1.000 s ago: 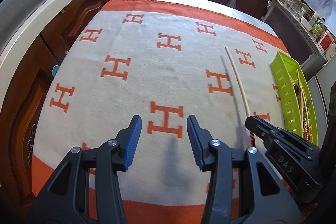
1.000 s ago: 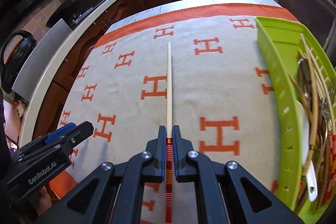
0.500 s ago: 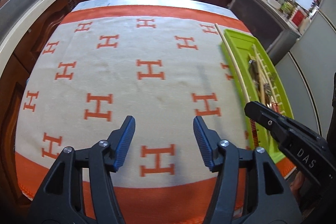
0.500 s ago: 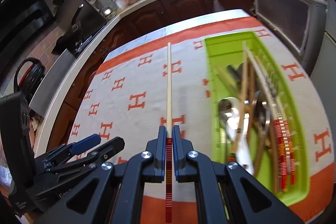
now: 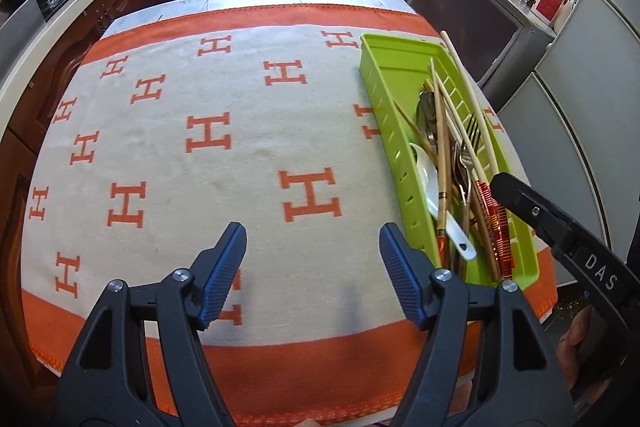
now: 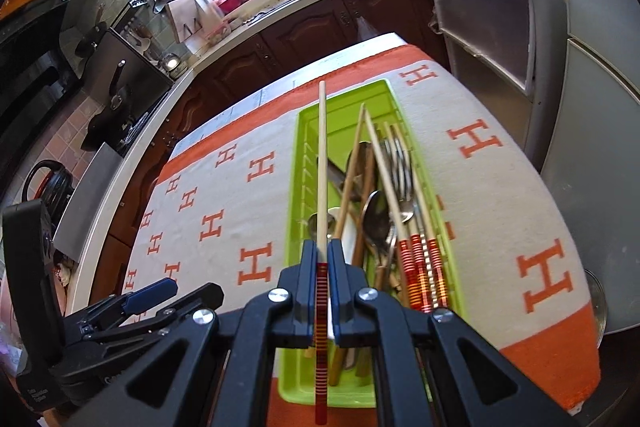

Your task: Organize utensils

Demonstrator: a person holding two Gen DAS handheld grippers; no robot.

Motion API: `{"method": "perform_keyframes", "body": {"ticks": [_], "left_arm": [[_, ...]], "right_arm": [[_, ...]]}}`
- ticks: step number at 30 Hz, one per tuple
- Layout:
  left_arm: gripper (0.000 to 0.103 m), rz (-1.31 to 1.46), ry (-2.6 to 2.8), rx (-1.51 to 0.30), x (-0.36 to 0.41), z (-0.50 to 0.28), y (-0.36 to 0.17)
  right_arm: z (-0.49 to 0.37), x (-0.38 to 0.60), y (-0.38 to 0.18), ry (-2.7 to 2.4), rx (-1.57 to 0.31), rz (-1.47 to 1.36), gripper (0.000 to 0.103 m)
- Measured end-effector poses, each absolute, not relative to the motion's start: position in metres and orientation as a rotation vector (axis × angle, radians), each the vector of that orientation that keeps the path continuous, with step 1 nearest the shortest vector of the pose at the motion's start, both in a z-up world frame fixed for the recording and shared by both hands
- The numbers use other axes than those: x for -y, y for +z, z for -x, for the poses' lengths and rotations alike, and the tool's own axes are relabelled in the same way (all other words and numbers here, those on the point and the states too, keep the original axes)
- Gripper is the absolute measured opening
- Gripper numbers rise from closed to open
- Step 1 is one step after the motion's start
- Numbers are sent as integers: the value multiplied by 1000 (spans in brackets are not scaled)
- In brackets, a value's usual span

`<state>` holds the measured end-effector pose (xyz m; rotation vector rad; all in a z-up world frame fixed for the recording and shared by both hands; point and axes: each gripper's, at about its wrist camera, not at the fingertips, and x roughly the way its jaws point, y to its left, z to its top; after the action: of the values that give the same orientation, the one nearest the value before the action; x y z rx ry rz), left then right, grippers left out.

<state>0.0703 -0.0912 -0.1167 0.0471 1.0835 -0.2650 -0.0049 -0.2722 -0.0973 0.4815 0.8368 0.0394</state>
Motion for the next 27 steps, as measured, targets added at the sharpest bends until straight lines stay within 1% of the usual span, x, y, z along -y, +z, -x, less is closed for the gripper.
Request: {"method": "perform_keyframes", "body": {"ticks": [7,13,15,17,18,27], "left_arm": [[67,-81,-265,-1054,120,-70,-107],[67,-80,-261,-1031,132,-75,-101],[67,-79,-255,-1028,133,-77,-100],[67,-78,-244,-1028,132,-78,-100],[67,-77,-240,-1027,132,-79,-101],[67,-68,-215,-1042,123,-82,-107]], "right_arm": [[-3,287,-101,2,-853,-467,6],[-18,286,-112,10,-908,-424,7],[-19,285,-114,6,-911,-428,10],[-18,285,-114,12,-902,-441,21],[-17,285,-113,14,-893,-444,22],[-16,281,-111,19,-887,-452,23]]}}
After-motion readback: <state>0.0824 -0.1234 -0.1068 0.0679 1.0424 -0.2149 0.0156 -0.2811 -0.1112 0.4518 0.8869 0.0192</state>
